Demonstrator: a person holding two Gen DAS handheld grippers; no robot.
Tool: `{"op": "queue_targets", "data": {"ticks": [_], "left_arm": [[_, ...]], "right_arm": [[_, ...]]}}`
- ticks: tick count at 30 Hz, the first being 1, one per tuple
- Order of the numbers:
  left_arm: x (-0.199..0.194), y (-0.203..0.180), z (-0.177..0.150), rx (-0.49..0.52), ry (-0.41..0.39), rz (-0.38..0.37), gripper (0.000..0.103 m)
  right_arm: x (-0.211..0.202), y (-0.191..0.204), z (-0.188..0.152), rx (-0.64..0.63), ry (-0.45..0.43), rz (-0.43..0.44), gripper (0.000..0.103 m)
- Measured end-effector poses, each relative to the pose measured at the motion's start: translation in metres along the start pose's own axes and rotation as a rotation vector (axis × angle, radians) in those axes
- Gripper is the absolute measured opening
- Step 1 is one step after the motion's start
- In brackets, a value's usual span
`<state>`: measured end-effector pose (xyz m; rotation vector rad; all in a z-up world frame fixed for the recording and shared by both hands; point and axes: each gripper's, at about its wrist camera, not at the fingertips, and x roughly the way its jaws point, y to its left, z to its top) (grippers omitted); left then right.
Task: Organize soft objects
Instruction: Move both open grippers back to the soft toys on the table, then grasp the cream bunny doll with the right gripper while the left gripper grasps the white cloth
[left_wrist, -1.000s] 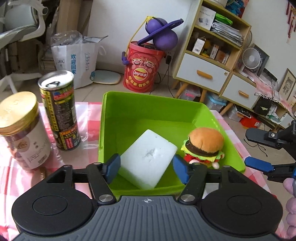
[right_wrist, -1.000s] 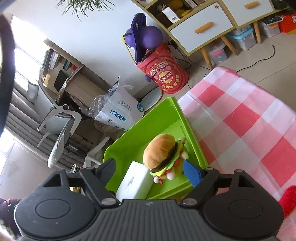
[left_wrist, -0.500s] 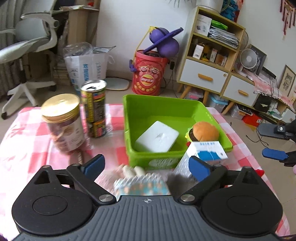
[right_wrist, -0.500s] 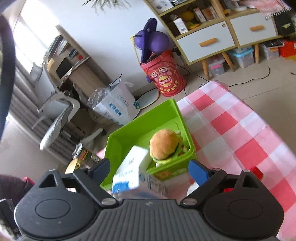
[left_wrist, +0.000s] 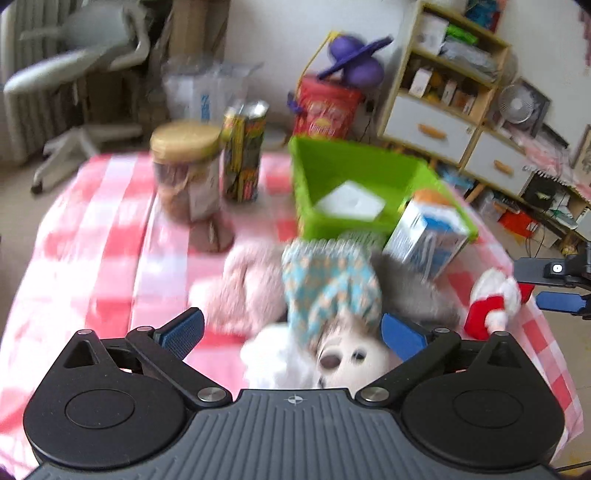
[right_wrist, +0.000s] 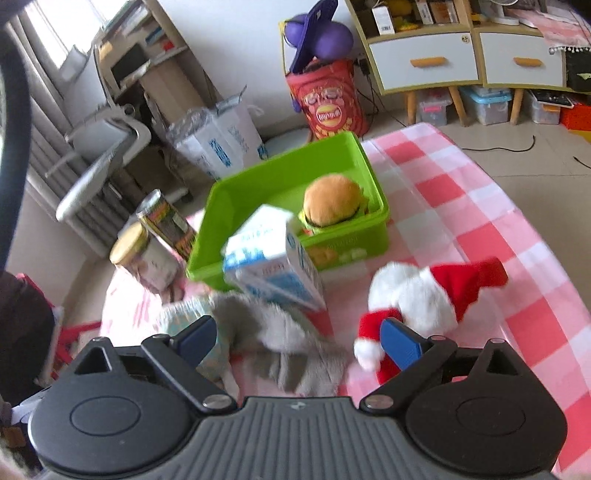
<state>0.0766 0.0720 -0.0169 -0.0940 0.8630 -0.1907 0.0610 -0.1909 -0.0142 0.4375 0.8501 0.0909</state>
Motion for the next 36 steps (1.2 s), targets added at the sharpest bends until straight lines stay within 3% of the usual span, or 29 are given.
{"op": "queue_targets", "data": {"ticks": [2, 8, 18, 26, 28, 36], "left_arm": [[0.000, 0.006, -0.002, -0.022, 0.029, -0.013, 0.098], [-0.005, 0.020, -0.010, -0.029, 0.020, -0.018, 0.098], [0.005, 0.048, -0.025, -0.022, 0.071, 0.034, 0.096], [0.009, 0.060, -0.030, -0.014, 0.099, 0.046, 0.094], [0.009, 0.060, -0.031, -0.008, 0.100, 0.042, 0.094], [0.014, 0.056, -0.034, 0.015, 0.113, 0.003, 0.081]], "right_arm": [[0.001, 0.003, -0.006, -0.026, 0.012, -0.013, 0.082], [0.011, 0.012, -0.020, -0.086, 0.058, -0.050, 0.082], [0.033, 0.037, -0.032, -0.090, 0.150, -0.017, 0.082], [0.053, 0.066, -0.038, -0.028, 0.202, 0.068, 0.081], [0.059, 0.071, -0.039, -0.007, 0.214, 0.087, 0.076], [0.081, 0.090, -0.046, 0.041, 0.273, 0.174, 0.035]]}}
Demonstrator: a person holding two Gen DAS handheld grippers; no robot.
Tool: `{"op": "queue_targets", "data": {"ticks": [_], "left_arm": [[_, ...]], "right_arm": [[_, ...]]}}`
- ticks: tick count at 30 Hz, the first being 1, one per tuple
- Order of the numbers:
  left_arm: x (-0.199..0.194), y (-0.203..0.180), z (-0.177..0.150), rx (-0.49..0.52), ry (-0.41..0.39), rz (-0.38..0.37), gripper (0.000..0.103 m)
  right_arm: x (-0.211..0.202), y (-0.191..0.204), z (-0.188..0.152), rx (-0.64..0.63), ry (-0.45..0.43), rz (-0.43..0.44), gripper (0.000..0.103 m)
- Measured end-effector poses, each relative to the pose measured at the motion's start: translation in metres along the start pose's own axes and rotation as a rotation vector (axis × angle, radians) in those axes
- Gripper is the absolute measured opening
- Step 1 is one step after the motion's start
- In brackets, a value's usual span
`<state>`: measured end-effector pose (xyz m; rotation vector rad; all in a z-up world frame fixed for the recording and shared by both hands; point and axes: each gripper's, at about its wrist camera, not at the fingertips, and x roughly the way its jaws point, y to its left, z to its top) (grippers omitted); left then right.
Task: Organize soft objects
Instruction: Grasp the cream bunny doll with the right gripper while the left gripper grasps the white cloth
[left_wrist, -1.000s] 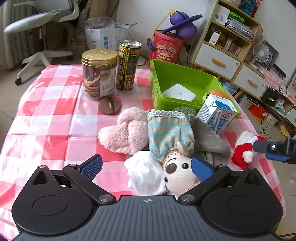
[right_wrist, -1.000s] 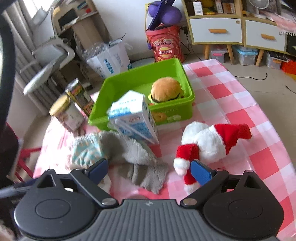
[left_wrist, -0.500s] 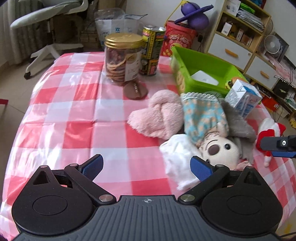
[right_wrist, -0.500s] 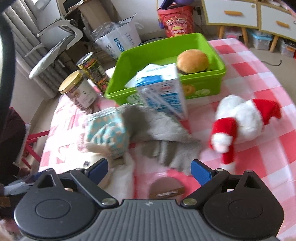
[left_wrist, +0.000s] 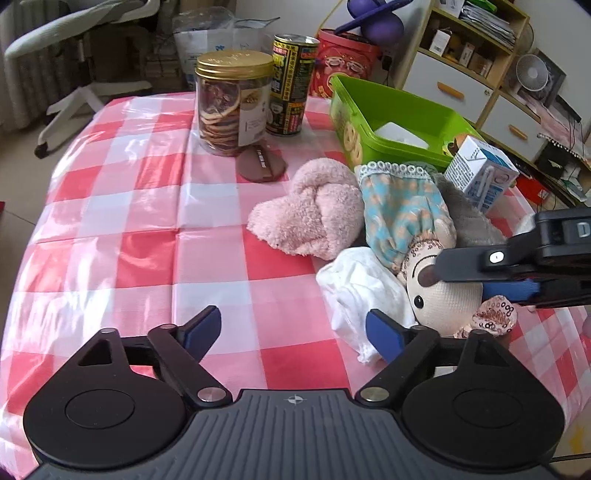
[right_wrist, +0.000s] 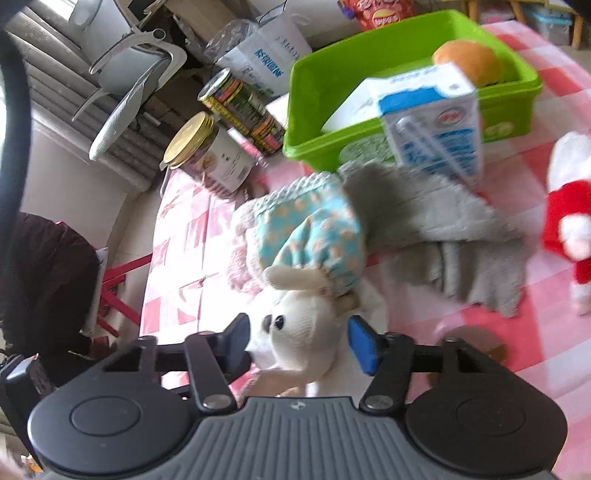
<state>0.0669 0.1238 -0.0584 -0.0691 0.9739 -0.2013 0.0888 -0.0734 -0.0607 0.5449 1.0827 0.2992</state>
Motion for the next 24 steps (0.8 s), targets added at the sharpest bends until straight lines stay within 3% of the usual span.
{"op": "queue_targets", "data": {"ticks": [6, 18, 24], "left_arm": [[0.002, 0.000, -0.002, -0.004, 0.004, -0.027, 0.071], [0.000, -0.009, 0.004, -0.052, -0.018, -0.137, 0.058], [0.012, -0.018, 0.008, -0.080, -0.009, -0.158, 0.052]], "right_arm": [[0.010, 0.001, 0.000, 0.007, 0.011, 0.003, 0.022], [-0.023, -0.006, 0.002, -0.033, -0.058, -0.014, 0.018], [-0.026, -0.018, 0.005, -0.036, -0.050, -0.072, 0.018]]}}
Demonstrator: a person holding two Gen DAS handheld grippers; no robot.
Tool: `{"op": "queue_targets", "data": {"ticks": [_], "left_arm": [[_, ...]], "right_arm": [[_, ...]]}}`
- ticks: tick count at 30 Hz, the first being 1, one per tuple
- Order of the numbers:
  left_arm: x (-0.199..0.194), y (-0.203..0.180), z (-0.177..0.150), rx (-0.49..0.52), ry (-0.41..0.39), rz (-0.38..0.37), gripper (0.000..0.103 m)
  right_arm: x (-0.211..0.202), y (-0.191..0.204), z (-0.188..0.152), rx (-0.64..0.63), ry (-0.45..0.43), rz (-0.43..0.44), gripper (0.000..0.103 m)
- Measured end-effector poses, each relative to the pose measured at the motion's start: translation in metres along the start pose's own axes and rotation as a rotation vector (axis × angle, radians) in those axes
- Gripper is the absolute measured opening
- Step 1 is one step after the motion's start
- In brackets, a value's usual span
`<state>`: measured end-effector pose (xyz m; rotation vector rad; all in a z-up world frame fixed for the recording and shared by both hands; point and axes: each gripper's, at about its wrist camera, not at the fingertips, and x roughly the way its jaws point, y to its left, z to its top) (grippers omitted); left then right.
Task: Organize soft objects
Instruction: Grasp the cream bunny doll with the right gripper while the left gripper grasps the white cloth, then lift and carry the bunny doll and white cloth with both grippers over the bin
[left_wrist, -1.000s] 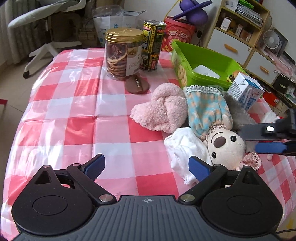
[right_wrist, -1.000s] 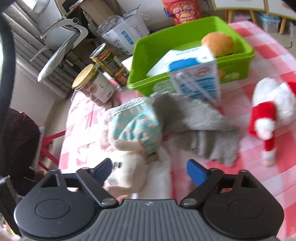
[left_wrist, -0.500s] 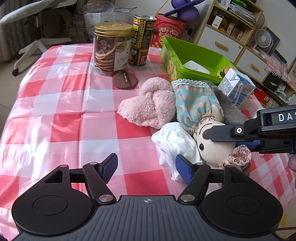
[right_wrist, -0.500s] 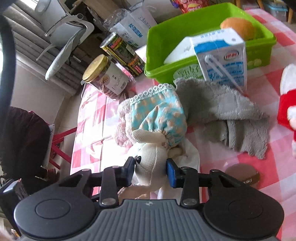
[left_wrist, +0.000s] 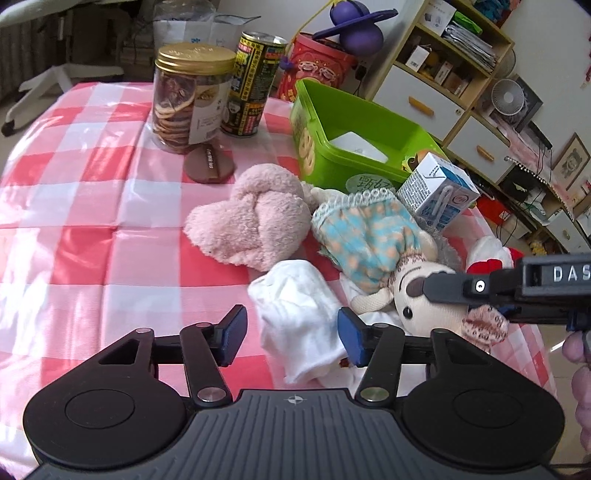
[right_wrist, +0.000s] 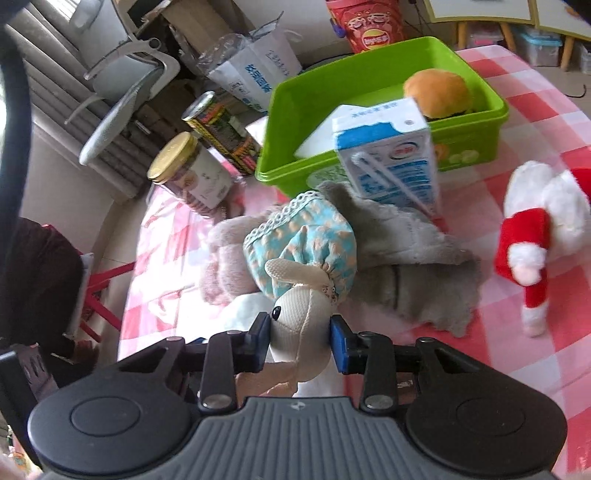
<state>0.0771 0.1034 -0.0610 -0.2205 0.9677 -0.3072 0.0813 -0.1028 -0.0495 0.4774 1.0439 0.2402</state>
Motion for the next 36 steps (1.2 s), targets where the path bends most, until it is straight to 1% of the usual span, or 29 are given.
{"op": "queue_targets", "data": {"ticks": [3, 8, 12, 15, 20, 26, 36], "left_arm": [[0.008, -0.002, 0.001, -0.019, 0.007, 0.000, 0.047], [0.019, -0.006, 0.002, -0.019, 0.019, 0.025, 0.045], [0.020, -0.009, 0.002, -0.007, 0.015, 0.043, 0.037], [0.018, -0.009, 0.002, -0.009, 0.012, 0.045, 0.032], [0.012, -0.008, 0.004, -0.026, 0.001, 0.051, 0.026], [-0.002, -0.006, 0.007, -0.033, -0.030, 0.058, 0.023], [-0.025, 0.001, 0.015, -0.049, -0.100, 0.052, 0.022]], "right_arm": [[0.004, -0.005, 0.000, -0.001, 0.017, -0.012, 0.021], [0.011, -0.011, -0.001, 0.034, 0.041, 0.007, 0.024], [0.012, -0.013, 0.000, 0.048, 0.045, 0.019, 0.025], [0.010, -0.013, 0.000, 0.040, 0.041, 0.022, 0.021], [0.004, -0.010, 0.002, 0.039, 0.029, 0.038, 0.019], [-0.005, -0.010, 0.005, 0.060, 0.020, 0.092, 0.018], [-0.024, -0.014, 0.009, 0.121, -0.015, 0.196, 0.017]]}}
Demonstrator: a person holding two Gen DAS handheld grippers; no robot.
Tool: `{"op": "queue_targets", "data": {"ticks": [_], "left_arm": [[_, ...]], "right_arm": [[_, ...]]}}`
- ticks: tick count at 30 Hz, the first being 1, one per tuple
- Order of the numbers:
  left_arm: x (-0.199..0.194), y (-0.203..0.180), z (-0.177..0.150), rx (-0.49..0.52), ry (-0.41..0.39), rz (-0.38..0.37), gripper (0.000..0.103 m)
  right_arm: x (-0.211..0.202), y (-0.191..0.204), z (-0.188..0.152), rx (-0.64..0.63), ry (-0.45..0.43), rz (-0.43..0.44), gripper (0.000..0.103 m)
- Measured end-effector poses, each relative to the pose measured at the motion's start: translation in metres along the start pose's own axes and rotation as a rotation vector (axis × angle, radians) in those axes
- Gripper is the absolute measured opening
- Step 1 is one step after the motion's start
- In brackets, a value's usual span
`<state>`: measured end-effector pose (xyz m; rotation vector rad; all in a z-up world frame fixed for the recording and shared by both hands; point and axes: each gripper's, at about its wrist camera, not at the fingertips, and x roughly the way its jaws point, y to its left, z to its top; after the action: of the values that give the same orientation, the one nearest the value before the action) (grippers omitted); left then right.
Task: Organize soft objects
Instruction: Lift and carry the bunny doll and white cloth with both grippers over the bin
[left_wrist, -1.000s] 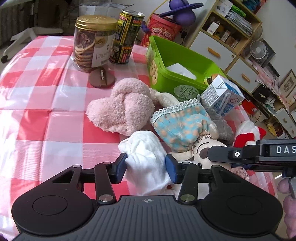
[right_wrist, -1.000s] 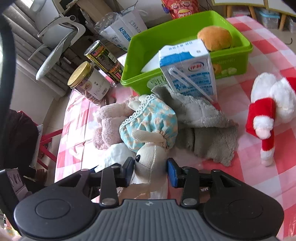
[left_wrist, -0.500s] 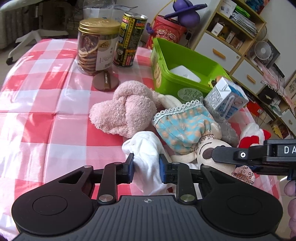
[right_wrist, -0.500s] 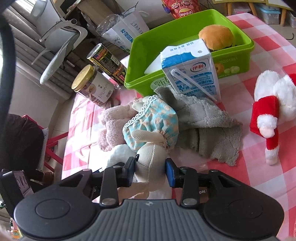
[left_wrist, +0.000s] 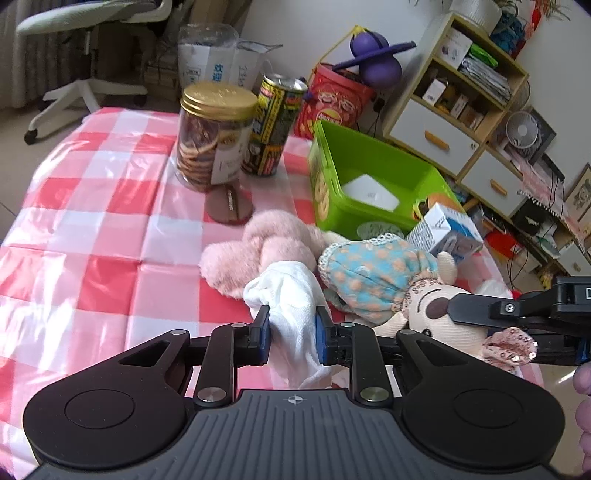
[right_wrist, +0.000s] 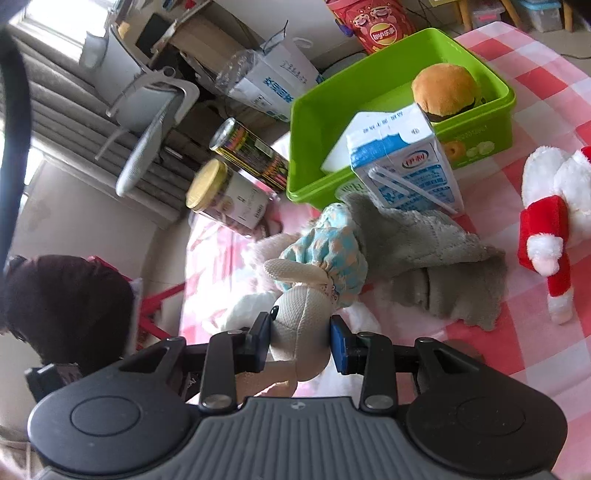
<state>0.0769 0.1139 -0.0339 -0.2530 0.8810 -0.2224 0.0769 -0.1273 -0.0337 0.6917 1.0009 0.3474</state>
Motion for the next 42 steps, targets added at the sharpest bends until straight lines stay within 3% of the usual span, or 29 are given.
{"op": "queue_targets", "data": {"ticks": [10, 24, 33, 42], "left_arm": [[-0.013, 0.004, 0.010, -0.047, -0.045, -0.017, 0.022], [-0.041, -0.010, 0.030, -0.052, -0.168, -0.092, 0.022], [-0.009, -0.040, 0.068, 0.038, -0.159, -0.098, 0.022], [0.048, -0.075, 0.105, 0.172, -0.162, -0.076, 0.022]], "right_arm": [[-0.019, 0.001, 0.010, 0.030, -0.056, 0.111, 0.017], [-0.062, -0.004, 0.031, 0.046, -0.235, 0.259, 0.017], [-0.070, -0.017, 0.083, 0.043, -0.306, 0.199, 0.017], [-0.039, -0.045, 0.137, 0.014, -0.283, 0.092, 0.017]]}}
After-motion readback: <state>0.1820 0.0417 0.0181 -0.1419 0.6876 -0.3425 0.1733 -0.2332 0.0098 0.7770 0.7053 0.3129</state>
